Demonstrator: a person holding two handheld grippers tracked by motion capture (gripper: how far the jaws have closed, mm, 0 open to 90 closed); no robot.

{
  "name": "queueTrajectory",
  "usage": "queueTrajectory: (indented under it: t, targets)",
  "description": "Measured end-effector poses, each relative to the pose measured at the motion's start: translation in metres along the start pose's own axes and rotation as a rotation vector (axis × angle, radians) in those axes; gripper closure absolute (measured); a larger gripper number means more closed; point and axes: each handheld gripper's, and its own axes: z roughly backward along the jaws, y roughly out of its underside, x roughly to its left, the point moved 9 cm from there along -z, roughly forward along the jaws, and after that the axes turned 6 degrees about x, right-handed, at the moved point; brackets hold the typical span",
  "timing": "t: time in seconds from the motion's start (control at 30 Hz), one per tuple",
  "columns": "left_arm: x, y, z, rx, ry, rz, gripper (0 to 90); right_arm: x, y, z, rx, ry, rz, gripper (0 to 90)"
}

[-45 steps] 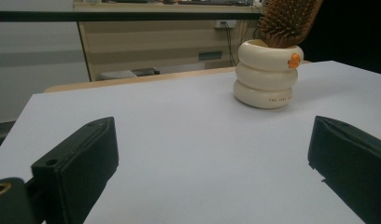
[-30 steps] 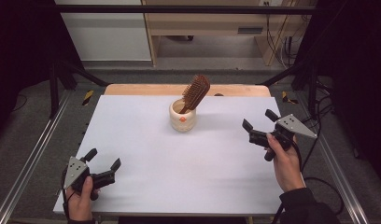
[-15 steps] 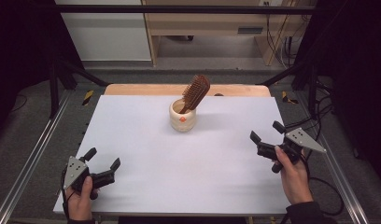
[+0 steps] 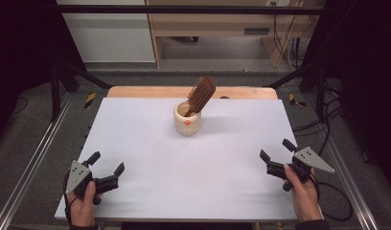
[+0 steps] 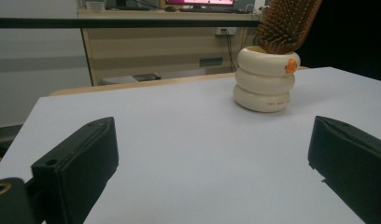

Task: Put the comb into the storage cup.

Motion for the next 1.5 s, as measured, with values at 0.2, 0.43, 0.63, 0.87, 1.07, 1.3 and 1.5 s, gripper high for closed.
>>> queueTrajectory:
  t: [0.2,0.43,0.63,0.87,1.07,1.3,1.5]
  targets:
    - [-0.001,0.000,0.000,0.001,0.005,-0.003,1.8,0.001,0.012,0.005,0.002,-0.015,-0.013,3.0]
    - [-0.003,0.000,0.000,-0.001,0.012,-0.003,1.8,0.005,0.023,0.008,0.011,-0.038,-0.007,3.0]
    - [-0.005,-0.001,0.000,-0.002,0.019,-0.005,1.8,0.011,0.031,0.008,0.020,-0.054,0.016,3.3]
    - [-0.009,-0.002,0.000,-0.004,0.029,-0.013,1.8,0.021,0.035,0.007,0.021,-0.084,0.030,3.4]
    - [-0.012,-0.002,0.000,-0.012,0.051,0.003,1.8,0.032,0.033,0.005,0.017,-0.117,0.057,3.3]
    - [-0.015,-0.004,0.000,-0.021,0.069,-0.004,1.8,0.045,0.035,0.000,0.015,-0.144,0.051,3.3]
    - [-0.018,-0.004,0.000,-0.021,0.076,-0.009,1.8,0.050,0.037,-0.004,0.025,-0.149,0.065,3.4]
